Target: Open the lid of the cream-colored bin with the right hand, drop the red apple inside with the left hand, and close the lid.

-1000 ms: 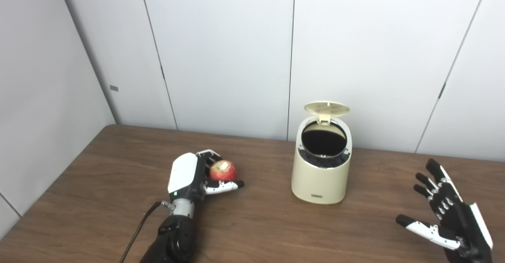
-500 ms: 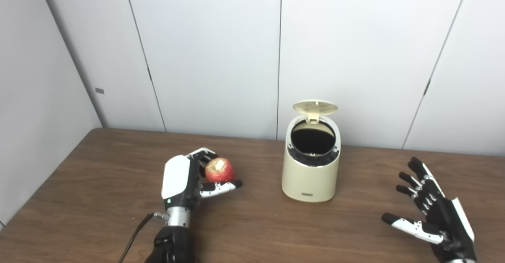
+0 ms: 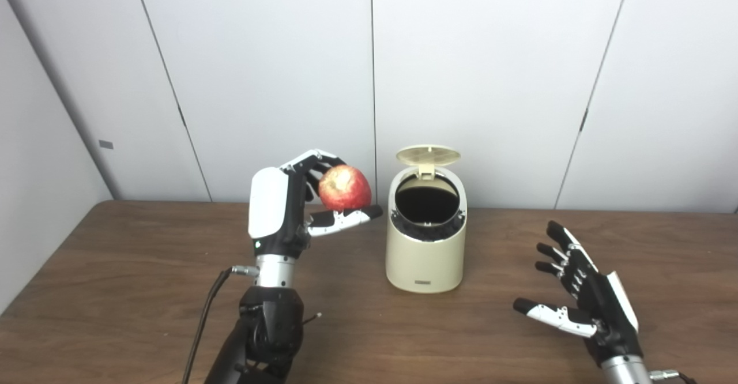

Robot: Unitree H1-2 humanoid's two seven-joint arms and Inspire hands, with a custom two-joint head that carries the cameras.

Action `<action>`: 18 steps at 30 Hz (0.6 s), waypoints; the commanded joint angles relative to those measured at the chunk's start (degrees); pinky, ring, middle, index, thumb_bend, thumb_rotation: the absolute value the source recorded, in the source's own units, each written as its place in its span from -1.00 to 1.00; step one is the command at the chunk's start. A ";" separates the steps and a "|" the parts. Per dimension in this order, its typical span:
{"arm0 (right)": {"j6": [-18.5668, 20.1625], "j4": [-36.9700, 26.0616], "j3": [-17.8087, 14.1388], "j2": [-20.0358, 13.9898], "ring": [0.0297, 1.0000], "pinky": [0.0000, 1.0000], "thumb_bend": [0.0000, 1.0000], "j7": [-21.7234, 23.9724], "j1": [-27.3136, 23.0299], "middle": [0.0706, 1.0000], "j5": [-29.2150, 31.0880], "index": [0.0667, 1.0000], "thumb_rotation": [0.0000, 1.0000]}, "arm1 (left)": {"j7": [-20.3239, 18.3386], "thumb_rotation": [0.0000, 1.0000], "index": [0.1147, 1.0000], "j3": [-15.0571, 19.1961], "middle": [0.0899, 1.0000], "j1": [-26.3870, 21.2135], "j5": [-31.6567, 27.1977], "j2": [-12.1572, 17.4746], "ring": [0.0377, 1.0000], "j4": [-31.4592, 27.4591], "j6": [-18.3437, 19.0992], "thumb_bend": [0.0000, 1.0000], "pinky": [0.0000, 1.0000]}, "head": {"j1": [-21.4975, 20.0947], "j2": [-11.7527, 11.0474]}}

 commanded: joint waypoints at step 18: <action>-4.12 2.06 0.11 0.51 0.71 0.52 0.64 -2.60 -2.33 0.86 -1.76 0.78 -0.45 | 0.36 -1.00 -0.11 -2.67 -0.25 -9.45 1.35 -5.53 -0.38 5.10 -4.08 0.05 -0.52 | -1.40 -0.65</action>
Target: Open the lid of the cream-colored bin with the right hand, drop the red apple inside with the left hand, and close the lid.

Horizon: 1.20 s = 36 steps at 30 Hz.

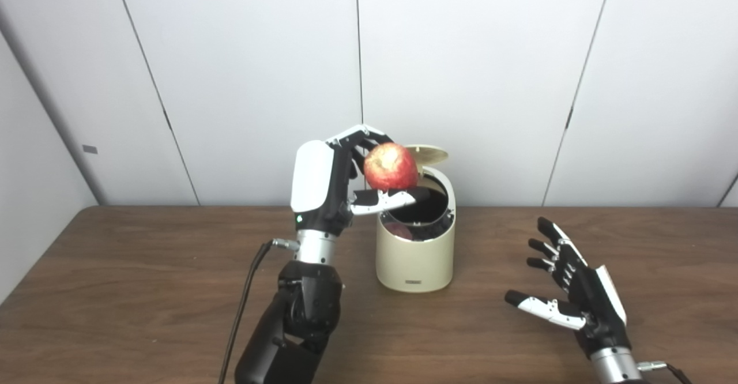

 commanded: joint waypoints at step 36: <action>-1.80 -2.30 0.06 1.21 0.72 0.55 0.64 -1.64 0.99 0.87 0.30 0.79 -0.42 | 27.23 -1.00 -0.12 -8.96 -0.31 -8.22 15.24 1.74 -0.48 21.89 -4.99 0.04 -0.58 | -1.78 0.56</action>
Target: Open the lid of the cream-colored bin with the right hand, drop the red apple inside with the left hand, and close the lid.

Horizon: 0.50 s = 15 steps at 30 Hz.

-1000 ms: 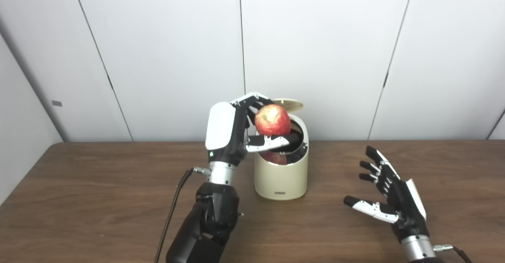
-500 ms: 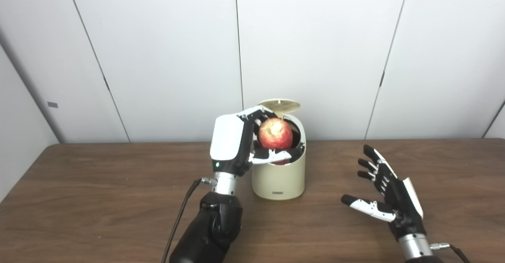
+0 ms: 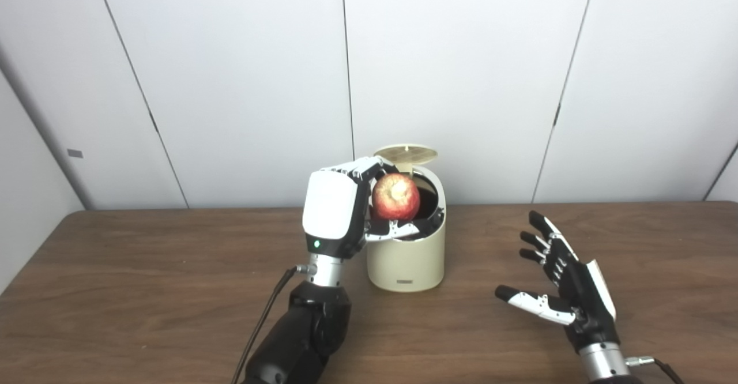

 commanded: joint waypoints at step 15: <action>-1.06 -1.30 0.18 0.90 0.74 0.58 0.67 -0.19 0.62 0.89 1.65 0.81 -0.38 | 0.29 -1.00 -0.08 -2.66 -0.16 -3.93 0.04 0.98 -0.20 1.08 -0.29 0.04 -0.38 | -0.52 0.23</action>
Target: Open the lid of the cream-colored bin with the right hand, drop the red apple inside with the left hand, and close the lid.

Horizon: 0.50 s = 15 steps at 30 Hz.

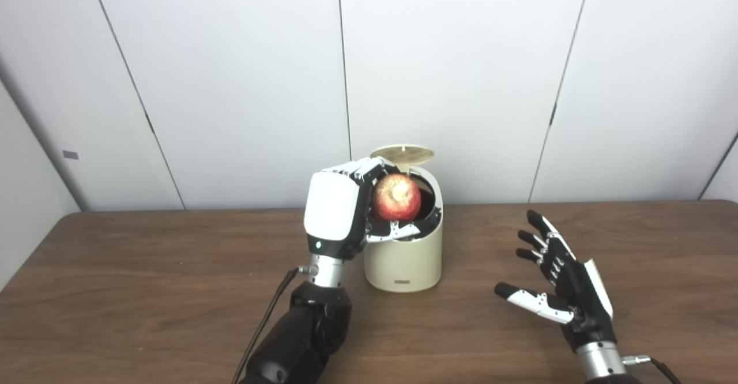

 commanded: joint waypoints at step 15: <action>-1.45 -1.22 0.09 0.83 0.71 0.56 0.67 -0.45 0.45 0.87 -0.10 0.79 -0.42 | -2.75 -0.66 0.18 -0.68 0.07 -1.76 -0.63 1.39 -0.04 -2.59 -0.79 0.82 -0.22 | 0.10 0.60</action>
